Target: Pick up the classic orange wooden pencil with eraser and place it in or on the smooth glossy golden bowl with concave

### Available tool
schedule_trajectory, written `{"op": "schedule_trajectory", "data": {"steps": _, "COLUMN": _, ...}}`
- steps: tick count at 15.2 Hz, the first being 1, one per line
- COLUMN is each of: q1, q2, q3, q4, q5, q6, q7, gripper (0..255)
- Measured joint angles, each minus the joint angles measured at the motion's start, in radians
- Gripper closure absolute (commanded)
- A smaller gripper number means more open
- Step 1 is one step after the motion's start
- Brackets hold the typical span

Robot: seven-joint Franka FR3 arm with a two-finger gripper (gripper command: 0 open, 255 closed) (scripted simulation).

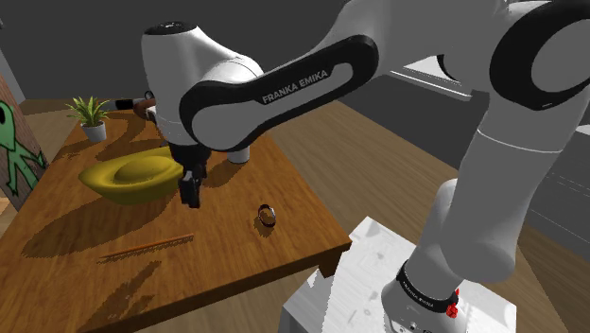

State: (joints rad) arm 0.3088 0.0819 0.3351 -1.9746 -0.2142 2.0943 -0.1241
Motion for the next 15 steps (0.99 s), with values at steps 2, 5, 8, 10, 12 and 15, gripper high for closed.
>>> {"op": "schedule_trajectory", "data": {"steps": 2, "q1": 0.024, "q2": 0.059, "q3": 0.016, "q4": 0.038, "q5": -0.045, "q6": 0.015, "q7": -0.004, "gripper": 0}}
{"op": "schedule_trajectory", "data": {"steps": 5, "q1": 0.066, "q2": 0.134, "q3": 0.038, "q4": 0.08, "q5": -0.111, "q6": 0.037, "q7": -0.007, "gripper": 0}}
{"op": "schedule_trajectory", "data": {"steps": 8, "q1": 0.106, "q2": 0.201, "q3": 0.053, "q4": 0.121, "q5": -0.172, "q6": 0.05, "q7": -0.016, "gripper": 0}}
{"op": "schedule_trajectory", "data": {"steps": 10, "q1": 0.116, "q2": 0.225, "q3": 0.054, "q4": 0.128, "q5": -0.192, "q6": 0.063, "q7": -0.015, "gripper": 0}}
{"op": "schedule_trajectory", "data": {"steps": 12, "q1": 0.119, "q2": 0.245, "q3": 0.049, "q4": 0.126, "q5": -0.207, "q6": 0.083, "q7": -0.009, "gripper": 0}}
{"op": "schedule_trajectory", "data": {"steps": 15, "q1": 0.118, "q2": 0.265, "q3": 0.041, "q4": 0.117, "q5": -0.222, "q6": 0.111, "q7": -0.003, "gripper": 0}}
